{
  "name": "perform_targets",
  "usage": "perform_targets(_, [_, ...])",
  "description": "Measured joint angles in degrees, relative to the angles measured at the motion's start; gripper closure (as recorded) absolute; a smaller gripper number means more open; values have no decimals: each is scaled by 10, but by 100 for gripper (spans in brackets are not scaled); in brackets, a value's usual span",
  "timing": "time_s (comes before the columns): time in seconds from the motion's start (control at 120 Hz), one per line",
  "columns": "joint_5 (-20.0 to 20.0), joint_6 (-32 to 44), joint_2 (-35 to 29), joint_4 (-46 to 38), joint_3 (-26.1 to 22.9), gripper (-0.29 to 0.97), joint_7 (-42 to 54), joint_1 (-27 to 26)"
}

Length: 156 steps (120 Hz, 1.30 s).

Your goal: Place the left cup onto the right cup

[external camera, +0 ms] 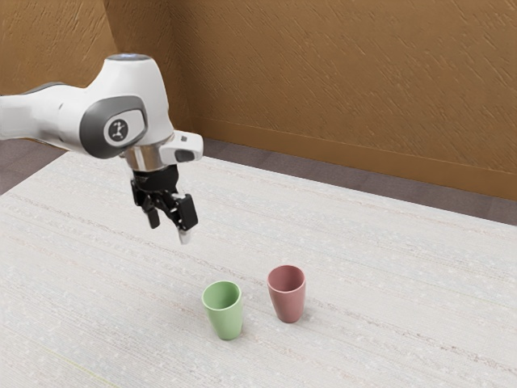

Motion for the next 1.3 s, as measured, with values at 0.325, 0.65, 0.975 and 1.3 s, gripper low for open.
perform_targets(0.325, [-6,40,13,-40,-15,0,-9,0])
perform_targets(0.65, [-35,93,27,-69,-18,0,-14,-4])
perform_targets(0.975, [-38,131,47,-83,-31,7,-17,-8])
perform_targets(1.3, [-47,160,75,-83,-37,25,-19,-4])
